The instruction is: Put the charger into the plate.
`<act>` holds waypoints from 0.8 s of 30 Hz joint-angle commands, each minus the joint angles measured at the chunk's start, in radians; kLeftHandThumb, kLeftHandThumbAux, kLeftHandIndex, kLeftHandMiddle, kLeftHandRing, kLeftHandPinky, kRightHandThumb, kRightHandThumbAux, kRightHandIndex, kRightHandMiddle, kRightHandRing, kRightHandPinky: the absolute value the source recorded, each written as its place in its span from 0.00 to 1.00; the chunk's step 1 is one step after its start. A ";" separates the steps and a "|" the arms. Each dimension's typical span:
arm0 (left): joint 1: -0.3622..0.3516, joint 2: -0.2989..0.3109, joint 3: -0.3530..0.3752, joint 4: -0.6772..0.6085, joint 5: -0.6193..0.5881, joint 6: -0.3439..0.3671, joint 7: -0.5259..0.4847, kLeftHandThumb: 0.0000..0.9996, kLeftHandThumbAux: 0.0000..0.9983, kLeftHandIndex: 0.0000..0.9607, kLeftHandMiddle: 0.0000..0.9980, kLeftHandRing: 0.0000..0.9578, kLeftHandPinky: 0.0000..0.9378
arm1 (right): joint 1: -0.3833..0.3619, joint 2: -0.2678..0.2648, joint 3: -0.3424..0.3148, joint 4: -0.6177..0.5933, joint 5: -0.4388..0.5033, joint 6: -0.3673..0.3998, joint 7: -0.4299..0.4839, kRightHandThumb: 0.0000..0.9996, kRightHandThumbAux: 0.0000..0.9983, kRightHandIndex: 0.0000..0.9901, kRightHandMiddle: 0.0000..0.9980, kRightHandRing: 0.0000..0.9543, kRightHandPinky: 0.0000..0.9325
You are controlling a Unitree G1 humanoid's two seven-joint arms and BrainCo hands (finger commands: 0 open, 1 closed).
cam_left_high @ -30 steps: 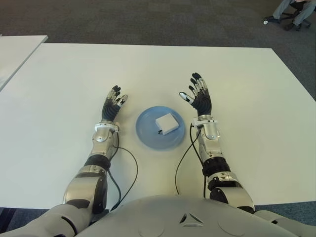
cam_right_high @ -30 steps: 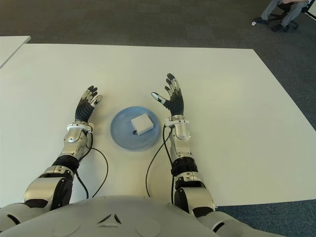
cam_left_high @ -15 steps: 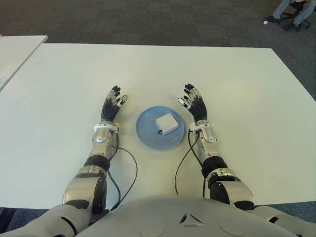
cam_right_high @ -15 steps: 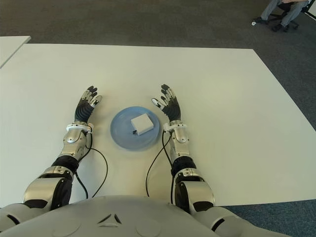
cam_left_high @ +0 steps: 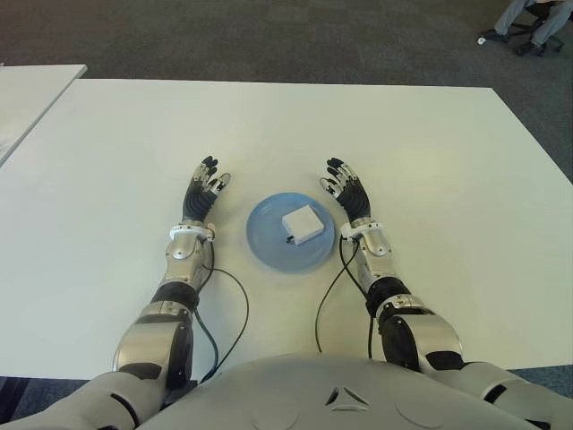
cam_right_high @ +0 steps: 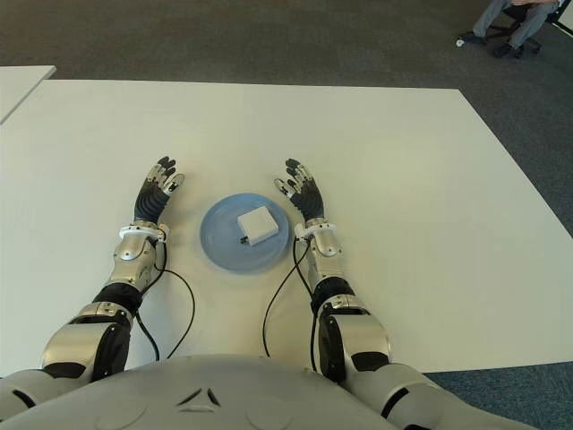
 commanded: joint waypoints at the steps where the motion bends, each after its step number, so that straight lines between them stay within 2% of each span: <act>1: 0.076 -0.012 0.006 0.057 -0.007 0.056 -0.023 0.00 0.57 0.03 0.11 0.08 0.06 | 0.013 -0.014 -0.005 0.067 -0.007 0.031 0.002 0.00 0.73 0.13 0.14 0.08 0.02; 24: 0.092 -0.013 0.004 0.028 -0.015 0.057 -0.026 0.00 0.57 0.02 0.11 0.10 0.10 | -0.006 -0.016 -0.014 0.107 -0.001 0.055 0.012 0.00 0.69 0.07 0.09 0.05 0.04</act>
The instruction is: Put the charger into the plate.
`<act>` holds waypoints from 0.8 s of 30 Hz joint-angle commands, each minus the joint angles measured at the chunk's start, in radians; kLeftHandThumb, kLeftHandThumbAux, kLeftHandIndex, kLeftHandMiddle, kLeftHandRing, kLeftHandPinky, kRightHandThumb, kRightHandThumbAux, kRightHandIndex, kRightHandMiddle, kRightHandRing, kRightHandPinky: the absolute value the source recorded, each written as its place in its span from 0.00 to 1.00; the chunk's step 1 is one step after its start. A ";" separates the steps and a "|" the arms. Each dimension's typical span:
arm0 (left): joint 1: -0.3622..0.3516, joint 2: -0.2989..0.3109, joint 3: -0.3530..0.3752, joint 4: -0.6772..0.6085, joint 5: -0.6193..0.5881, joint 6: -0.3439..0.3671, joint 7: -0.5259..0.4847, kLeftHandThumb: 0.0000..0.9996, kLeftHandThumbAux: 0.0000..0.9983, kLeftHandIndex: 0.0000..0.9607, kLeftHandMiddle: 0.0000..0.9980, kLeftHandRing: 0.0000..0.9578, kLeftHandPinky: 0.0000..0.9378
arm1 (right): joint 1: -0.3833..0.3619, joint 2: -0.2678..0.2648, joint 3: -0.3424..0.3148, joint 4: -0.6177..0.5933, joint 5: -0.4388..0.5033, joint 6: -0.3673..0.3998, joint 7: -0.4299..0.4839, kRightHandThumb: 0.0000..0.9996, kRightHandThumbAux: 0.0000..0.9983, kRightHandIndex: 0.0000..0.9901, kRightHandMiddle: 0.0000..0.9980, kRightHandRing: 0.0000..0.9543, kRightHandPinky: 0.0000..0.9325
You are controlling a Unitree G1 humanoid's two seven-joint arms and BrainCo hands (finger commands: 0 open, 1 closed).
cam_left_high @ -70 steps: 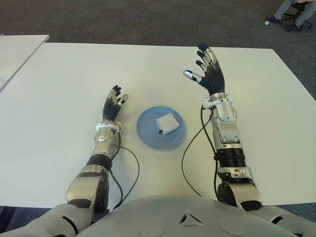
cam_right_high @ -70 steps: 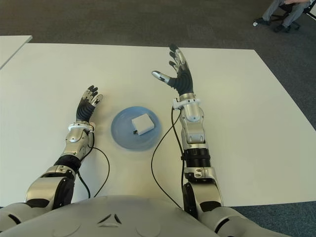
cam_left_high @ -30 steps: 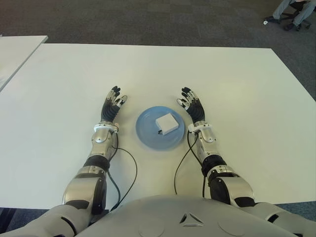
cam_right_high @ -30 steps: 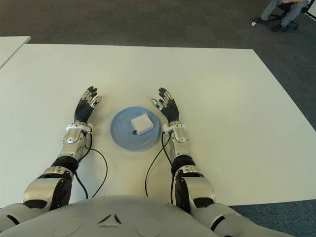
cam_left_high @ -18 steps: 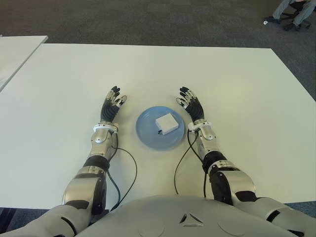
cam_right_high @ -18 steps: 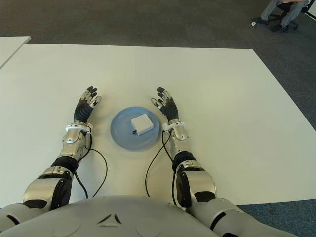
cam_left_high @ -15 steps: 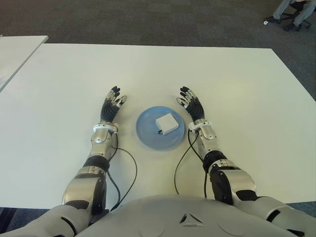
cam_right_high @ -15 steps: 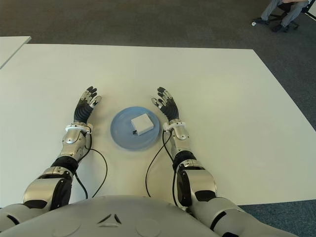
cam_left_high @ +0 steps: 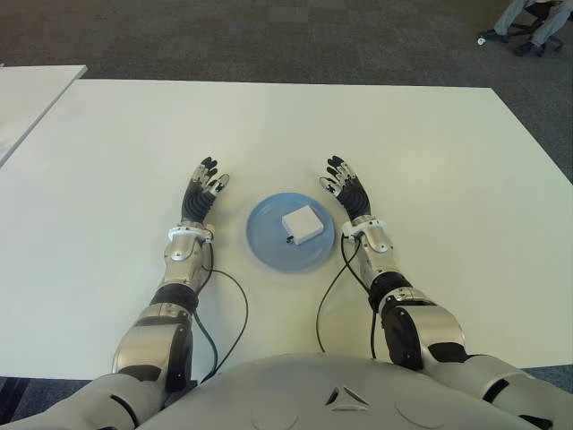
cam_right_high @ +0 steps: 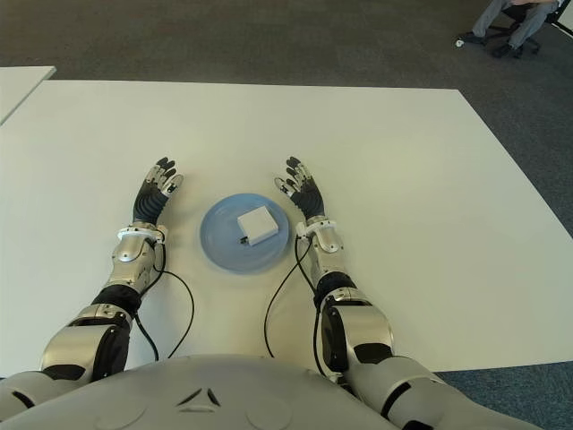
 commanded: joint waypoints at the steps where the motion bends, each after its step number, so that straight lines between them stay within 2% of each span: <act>1: 0.077 -0.013 0.002 0.044 -0.001 0.060 -0.014 0.00 0.57 0.02 0.11 0.10 0.10 | 0.031 0.001 -0.010 0.037 0.001 0.051 -0.010 0.00 0.70 0.06 0.08 0.04 0.04; 16: 0.087 -0.009 -0.007 0.022 0.005 0.064 -0.012 0.00 0.57 0.02 0.11 0.10 0.09 | 0.043 0.009 -0.021 0.029 -0.008 0.045 -0.094 0.00 0.76 0.00 0.00 0.00 0.00; 24: 0.095 -0.007 -0.011 0.004 0.008 0.068 -0.008 0.00 0.58 0.02 0.10 0.09 0.08 | 0.049 0.014 -0.028 0.027 -0.004 0.051 -0.125 0.05 0.72 0.00 0.00 0.00 0.00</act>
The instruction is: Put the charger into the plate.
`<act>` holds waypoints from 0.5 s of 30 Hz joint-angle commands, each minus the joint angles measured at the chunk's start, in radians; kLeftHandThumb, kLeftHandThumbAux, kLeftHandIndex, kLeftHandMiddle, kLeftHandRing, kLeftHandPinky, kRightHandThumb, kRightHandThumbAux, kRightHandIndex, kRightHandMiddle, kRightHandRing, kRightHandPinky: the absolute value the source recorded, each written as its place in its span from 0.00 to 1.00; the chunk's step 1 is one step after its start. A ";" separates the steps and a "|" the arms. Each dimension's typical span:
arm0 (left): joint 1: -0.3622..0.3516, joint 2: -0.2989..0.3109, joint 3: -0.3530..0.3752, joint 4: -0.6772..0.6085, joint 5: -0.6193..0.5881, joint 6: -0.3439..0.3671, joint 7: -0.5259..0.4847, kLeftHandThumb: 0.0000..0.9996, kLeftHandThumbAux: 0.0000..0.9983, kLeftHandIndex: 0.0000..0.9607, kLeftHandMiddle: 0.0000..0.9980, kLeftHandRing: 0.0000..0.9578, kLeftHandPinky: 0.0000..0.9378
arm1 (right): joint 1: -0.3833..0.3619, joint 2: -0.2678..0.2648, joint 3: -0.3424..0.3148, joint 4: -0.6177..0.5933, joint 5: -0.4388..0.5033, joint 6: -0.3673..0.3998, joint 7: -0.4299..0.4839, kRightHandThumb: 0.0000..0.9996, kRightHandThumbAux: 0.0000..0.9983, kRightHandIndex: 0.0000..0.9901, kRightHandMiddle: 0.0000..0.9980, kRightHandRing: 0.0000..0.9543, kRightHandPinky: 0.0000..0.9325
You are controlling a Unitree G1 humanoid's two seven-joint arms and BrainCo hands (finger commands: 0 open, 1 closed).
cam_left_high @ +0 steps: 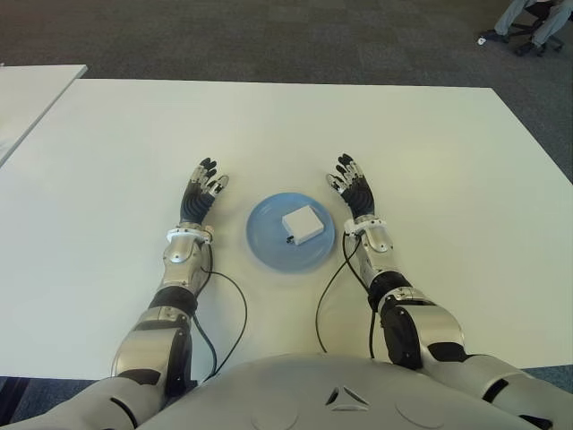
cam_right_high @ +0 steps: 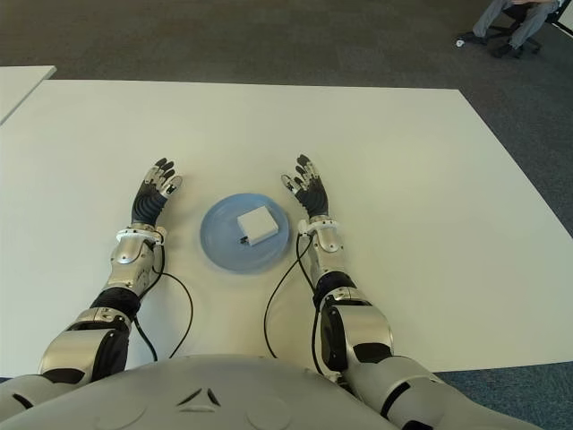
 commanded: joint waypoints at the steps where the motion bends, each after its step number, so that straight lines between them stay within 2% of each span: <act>1: 0.076 -0.008 -0.004 0.034 0.009 0.065 -0.008 0.00 0.58 0.02 0.10 0.09 0.08 | 0.049 0.008 -0.009 0.031 0.002 0.050 -0.020 0.05 0.72 0.00 0.00 0.00 0.00; 15: 0.102 -0.006 -0.013 -0.020 0.019 0.084 0.004 0.00 0.57 0.02 0.10 0.08 0.07 | 0.050 0.024 -0.026 0.017 0.021 0.083 -0.032 0.08 0.66 0.00 0.00 0.00 0.00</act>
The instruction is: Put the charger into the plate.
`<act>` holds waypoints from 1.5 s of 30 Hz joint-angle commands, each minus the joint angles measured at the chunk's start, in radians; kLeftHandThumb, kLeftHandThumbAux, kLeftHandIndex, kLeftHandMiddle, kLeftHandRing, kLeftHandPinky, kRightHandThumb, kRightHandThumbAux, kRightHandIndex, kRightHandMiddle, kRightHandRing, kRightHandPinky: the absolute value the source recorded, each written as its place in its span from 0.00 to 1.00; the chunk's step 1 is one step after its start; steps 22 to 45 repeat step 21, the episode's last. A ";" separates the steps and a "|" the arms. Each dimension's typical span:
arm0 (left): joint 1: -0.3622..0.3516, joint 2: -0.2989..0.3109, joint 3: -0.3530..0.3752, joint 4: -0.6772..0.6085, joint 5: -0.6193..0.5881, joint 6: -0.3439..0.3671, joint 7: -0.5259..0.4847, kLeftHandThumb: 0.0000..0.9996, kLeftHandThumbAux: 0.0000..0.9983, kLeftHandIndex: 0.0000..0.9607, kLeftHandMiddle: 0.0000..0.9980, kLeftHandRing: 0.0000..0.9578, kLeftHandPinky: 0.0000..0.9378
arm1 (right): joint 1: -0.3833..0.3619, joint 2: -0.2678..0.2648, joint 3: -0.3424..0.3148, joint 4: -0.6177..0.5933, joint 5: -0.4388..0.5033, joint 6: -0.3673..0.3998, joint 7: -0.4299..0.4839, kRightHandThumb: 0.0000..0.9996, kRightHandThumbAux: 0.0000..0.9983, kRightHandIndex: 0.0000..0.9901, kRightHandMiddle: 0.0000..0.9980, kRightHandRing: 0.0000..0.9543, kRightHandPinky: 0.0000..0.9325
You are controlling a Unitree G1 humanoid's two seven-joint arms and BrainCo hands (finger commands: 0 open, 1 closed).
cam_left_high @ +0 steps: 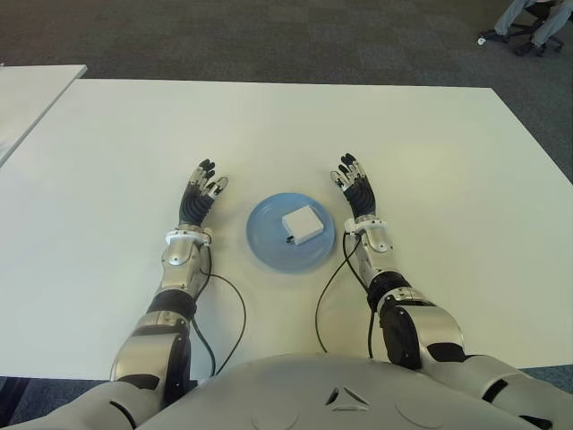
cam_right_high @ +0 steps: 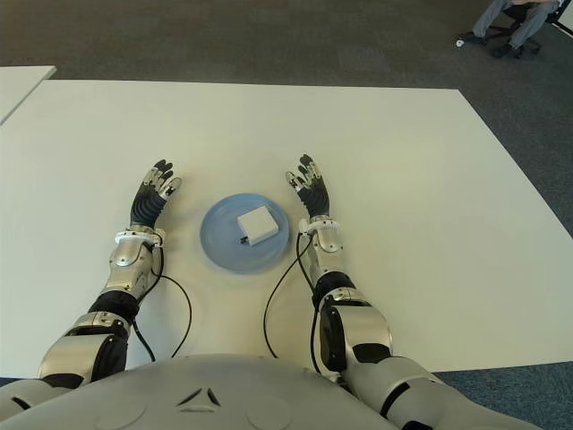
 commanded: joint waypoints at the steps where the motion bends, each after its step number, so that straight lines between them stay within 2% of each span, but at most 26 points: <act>1: 0.071 -0.007 -0.006 0.028 0.013 0.069 0.003 0.00 0.57 0.02 0.10 0.08 0.07 | 0.049 0.013 -0.012 0.027 0.011 0.068 -0.013 0.08 0.66 0.00 0.00 0.00 0.00; 14: 0.088 -0.007 -0.007 -0.007 0.016 0.088 0.002 0.00 0.57 0.01 0.10 0.08 0.08 | 0.051 0.049 -0.077 -0.014 0.105 0.125 0.083 0.05 0.66 0.00 0.00 0.00 0.00; 45: 0.093 -0.007 -0.008 -0.016 0.016 0.087 0.000 0.00 0.56 0.01 0.10 0.09 0.08 | 0.054 0.052 -0.079 -0.029 0.106 0.143 0.087 0.03 0.67 0.00 0.00 0.00 0.00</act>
